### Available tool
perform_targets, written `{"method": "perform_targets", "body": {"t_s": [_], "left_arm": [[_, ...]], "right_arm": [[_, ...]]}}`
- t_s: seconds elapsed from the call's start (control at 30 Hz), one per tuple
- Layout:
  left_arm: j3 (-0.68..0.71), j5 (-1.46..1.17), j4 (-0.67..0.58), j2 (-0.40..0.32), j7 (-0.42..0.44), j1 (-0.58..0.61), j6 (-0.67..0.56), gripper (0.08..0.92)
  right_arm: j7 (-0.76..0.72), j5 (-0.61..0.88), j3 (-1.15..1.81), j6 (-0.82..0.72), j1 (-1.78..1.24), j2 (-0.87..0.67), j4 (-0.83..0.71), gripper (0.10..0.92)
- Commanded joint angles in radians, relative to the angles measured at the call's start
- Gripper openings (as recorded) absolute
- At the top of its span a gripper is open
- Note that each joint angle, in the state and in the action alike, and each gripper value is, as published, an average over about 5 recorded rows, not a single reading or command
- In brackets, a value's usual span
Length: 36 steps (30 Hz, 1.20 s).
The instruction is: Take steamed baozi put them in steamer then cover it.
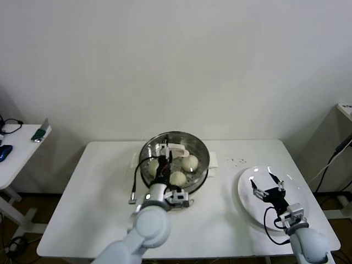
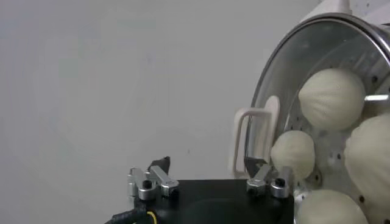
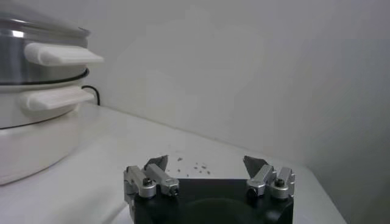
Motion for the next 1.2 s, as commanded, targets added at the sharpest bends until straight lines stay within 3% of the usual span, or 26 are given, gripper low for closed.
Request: {"method": "perform_targets", "body": {"t_s": [0.03,0.13,0.23,0.47,0.6,0.8,1.2], "left_arm": [[-0.152,-0.412,-0.244,0.179,-0.175,0.135,-0.006,0.781],[-0.28,-0.654,-0.254,0.202,-0.323,0.176,-0.139,0.816],[-0.445,-0.888,-0.252,0.184,-0.41,0.239,-0.299,0.822],[-0.782,-1.216,-0.246,0.089,-0.406,0.515,-0.583,0.823],[-0.893,-1.308,-0.155,-0.01,-0.387,0.596,-0.72,0.823],[-0.963,-1.423,-0.002,-0.112,-0.314,0.64,-0.831,0.823],[-0.918,-1.383,0.075,-0.147,-0.305,0.605,-0.85,0.823]], "right_arm": [[0.013,0.001,0.002,-0.039,0.0,-0.002,0.009,0.823],[0.012,0.001,0.001,-0.025,-0.001,-0.001,0.009,0.823],[0.011,0.002,-0.004,-0.014,-0.001,0.002,0.015,0.823],[0.008,0.028,-0.009,0.019,-0.005,0.001,0.028,0.823],[0.009,0.045,-0.014,0.033,-0.006,0.004,0.034,0.823],[0.01,0.067,-0.018,0.074,-0.005,0.011,0.04,0.823],[0.002,0.085,-0.042,0.102,0.001,0.013,0.009,0.823]]}}
